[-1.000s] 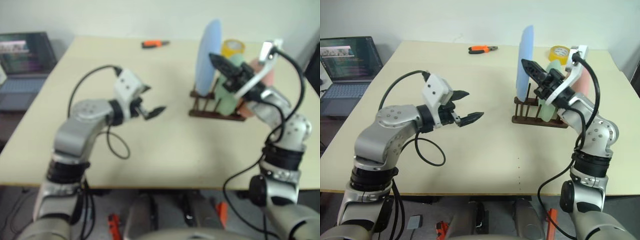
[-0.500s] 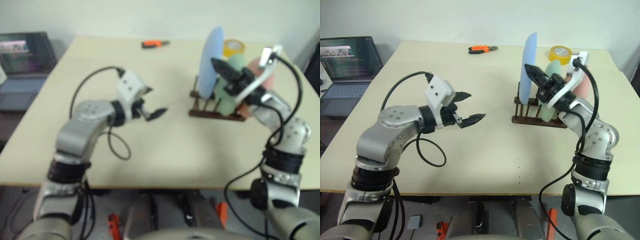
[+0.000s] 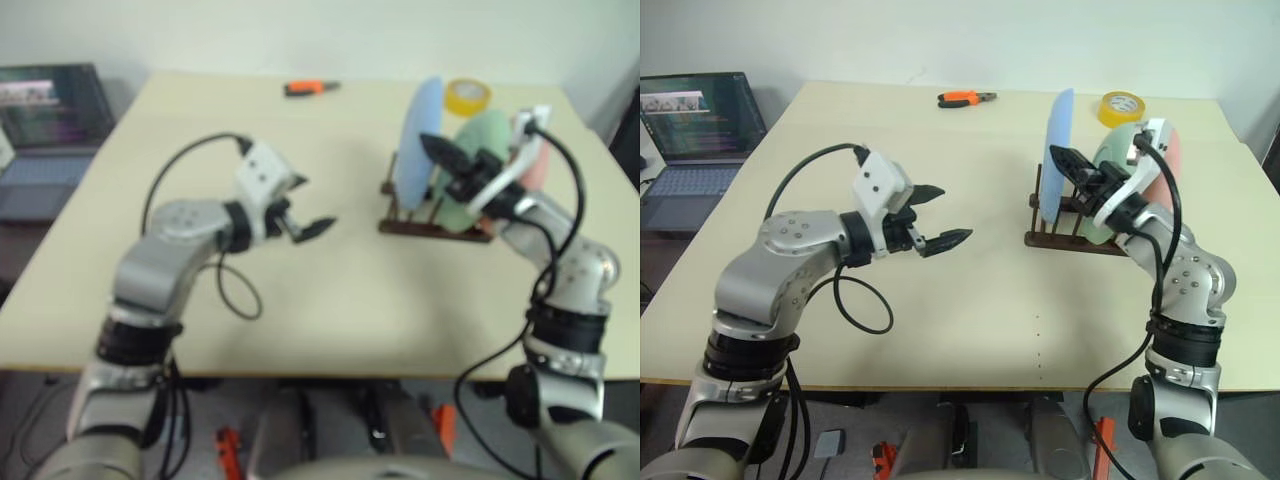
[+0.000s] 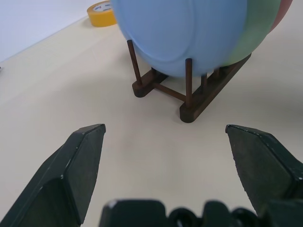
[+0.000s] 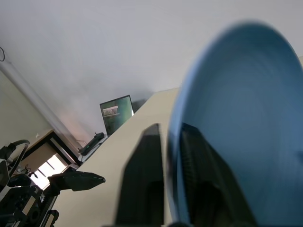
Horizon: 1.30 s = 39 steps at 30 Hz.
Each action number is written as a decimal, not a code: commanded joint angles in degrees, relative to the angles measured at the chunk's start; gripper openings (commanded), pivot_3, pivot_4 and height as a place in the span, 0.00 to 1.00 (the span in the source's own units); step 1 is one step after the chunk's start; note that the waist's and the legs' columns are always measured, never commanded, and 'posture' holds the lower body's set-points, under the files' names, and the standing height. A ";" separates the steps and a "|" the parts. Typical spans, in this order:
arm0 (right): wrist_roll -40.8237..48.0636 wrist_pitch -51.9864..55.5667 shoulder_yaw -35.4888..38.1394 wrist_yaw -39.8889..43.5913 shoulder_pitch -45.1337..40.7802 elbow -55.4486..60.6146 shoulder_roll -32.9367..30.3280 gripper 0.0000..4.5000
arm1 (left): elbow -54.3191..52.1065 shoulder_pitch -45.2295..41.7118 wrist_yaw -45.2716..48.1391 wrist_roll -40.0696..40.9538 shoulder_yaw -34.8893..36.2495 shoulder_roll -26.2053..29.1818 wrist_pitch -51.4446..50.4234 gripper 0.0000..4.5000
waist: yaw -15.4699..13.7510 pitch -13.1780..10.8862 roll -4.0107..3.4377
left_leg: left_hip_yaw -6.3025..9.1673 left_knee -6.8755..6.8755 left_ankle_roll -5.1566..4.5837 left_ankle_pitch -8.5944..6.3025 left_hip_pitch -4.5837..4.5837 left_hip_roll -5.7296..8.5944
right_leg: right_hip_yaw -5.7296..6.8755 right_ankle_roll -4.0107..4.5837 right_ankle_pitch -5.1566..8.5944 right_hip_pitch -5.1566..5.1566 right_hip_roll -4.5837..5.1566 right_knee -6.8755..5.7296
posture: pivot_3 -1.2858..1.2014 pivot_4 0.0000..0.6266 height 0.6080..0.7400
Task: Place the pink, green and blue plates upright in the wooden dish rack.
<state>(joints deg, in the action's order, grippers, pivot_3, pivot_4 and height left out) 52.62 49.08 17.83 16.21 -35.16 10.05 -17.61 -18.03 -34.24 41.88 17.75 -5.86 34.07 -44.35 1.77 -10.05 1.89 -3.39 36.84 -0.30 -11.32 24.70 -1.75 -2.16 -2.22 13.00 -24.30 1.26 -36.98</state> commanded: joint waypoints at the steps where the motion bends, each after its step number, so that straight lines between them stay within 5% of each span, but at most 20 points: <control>1: 0.04 -1.46 0.19 0.78 -0.34 1.15 -0.77 0.37 | -1.25 -1.27 -0.04 -0.08 0.18 0.29 0.97 1.00 | 0.01 0.00 0.00 | 0.00 0.00 0.00 0.00 0.00 0.00 | 0.00 0.00 0.00 0.00 0.00 0.00 | 0.52 0.24 1.00; 5: -0.64 -1.57 -0.51 1.05 -0.17 1.40 -0.99 0.66 | -1.21 -1.22 -0.05 -0.19 -0.09 0.17 1.04 1.00 | 0.00 0.00 0.00 | 0.00 0.00 0.00 0.00 0.00 0.00 | 0.00 0.00 0.00 0.00 0.00 0.00 | 0.52 0.24 1.00; 7: -1.09 -1.81 -0.74 1.37 -0.11 1.68 -1.36 0.71 | -1.17 -1.28 -0.02 -0.25 -0.27 0.14 1.11 1.00 | 0.01 0.00 0.00 | 0.00 0.00 0.00 0.00 0.00 0.00 | 0.00 0.00 0.00 0.00 0.00 0.00 | 0.52 0.24 1.00; 14: -2.32 -1.77 -2.21 5.82 -1.99 4.15 -6.81 0.71 | -0.89 -1.35 0.28 -0.63 -0.68 0.62 1.97 1.00 | -0.01 -0.01 -0.01 | -0.01 0.00 0.00 0.00 0.00 0.00 | 0.00 0.00 0.00 0.00 0.00 0.01 | 0.52 0.24 1.00; 22: -1.07 0.13 -0.92 27.75 -0.84 7.59 -31.59 0.71 | -3.81 1.21 3.48 2.65 4.90 6.24 1.95 1.00 | -0.08 -0.04 0.02 | 0.02 -0.07 0.00 -0.01 0.01 0.00 | 0.00 0.34 0.22 0.00 0.03 0.09 | 0.52 0.24 1.00; 26: -7.89 -8.02 4.93 44.93 10.07 -5.10 -44.43 0.71 | -4.32 5.99 8.13 5.88 10.70 11.04 3.92 1.00 | -0.21 0.00 0.12 | 0.05 -0.13 0.01 -0.02 0.00 0.01 | 0.01 0.48 0.31 0.01 0.07 0.13 | 0.52 0.24 1.00; 30: -14.02 -16.74 6.20 55.41 16.40 -20.30 -49.89 0.71 | -1.37 8.78 11.70 6.84 14.30 15.15 6.28 1.00 | -0.26 -0.02 0.14 | 0.02 -0.10 0.00 -0.02 -0.06 0.03 | 0.02 0.51 0.33 0.09 0.10 0.12 | 0.52 0.24 1.00; 39: -23.86 -28.01 0.09 64.55 9.42 -43.24 -50.54 0.71 | 11.69 13.08 19.88 7.39 21.69 23.42 12.53 1.00 | 0.81 -0.10 0.00 | -0.19 -0.05 0.01 -0.03 -0.37 -0.07 | 0.00 0.60 0.22 0.07 0.11 0.00 | 0.52 0.24 1.00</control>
<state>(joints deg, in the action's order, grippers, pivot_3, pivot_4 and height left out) 29.70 23.44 18.04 79.11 -24.14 -32.37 -67.97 -7.97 -21.64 60.44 25.09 12.39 55.82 -33.82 2.57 -10.15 1.90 -3.59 36.73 -0.28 -11.35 24.31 -1.82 -2.16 -1.62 13.22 -24.24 1.36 -36.98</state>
